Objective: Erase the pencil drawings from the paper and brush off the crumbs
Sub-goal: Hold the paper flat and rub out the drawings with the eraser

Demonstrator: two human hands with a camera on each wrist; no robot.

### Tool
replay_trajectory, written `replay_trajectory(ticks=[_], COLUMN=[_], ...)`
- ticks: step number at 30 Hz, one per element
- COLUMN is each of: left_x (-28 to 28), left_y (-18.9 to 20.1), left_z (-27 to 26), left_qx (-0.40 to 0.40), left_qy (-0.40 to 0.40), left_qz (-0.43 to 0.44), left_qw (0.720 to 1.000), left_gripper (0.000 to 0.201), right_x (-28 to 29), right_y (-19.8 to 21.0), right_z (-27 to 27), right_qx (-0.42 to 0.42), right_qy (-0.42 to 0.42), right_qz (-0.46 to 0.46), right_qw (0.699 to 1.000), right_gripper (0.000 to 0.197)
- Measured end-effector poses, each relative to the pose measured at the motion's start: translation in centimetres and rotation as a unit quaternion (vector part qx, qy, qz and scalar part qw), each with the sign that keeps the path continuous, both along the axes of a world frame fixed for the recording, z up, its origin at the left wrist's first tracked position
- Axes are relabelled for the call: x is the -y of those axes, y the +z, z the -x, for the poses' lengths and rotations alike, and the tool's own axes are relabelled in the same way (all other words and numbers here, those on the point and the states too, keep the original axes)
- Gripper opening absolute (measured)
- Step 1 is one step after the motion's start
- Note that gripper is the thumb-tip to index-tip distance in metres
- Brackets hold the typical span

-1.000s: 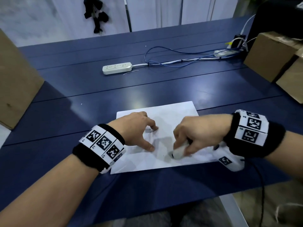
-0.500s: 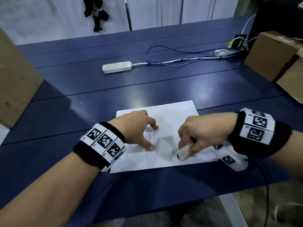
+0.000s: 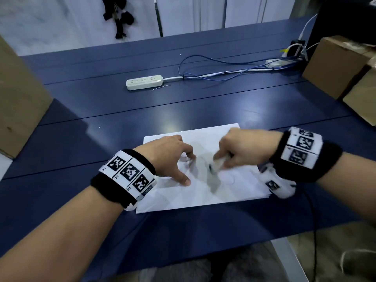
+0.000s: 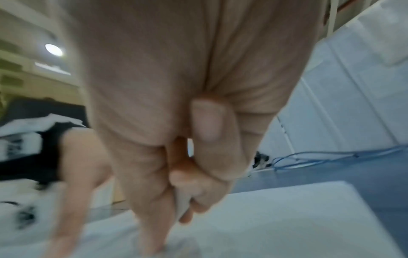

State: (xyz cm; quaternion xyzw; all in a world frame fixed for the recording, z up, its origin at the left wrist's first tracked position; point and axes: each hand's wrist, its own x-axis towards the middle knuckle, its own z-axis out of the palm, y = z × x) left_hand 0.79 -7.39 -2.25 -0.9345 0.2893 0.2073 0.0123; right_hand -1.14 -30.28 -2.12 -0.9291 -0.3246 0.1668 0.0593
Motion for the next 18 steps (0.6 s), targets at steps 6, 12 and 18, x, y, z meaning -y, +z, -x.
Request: replay_trajectory(ticks=[6, 12, 18], left_x=[0.0, 0.2, 0.0], left_y=[0.1, 0.2, 0.2], left_z=[-0.1, -0.2, -0.1], left_qx=[-0.001, 0.0, 0.0], left_qy=[-0.001, -0.002, -0.001], left_qz=[0.007, -0.002, 0.001], left_qw=[1.0, 1.0, 1.0], left_gripper=[0.071, 0.071, 0.07], right_x=[-0.2, -0.2, 0.2], right_y=[0.1, -0.1, 0.1], right_z=[0.7, 0.4, 0.0], right_qx=[0.001, -0.028, 0.039], right_qy=[0.04, 0.025, -0.009], right_qz=[-0.019, -0.01, 0.012], right_qw=[0.999, 0.999, 0.999], right_gripper=[0.016, 0.023, 0.023])
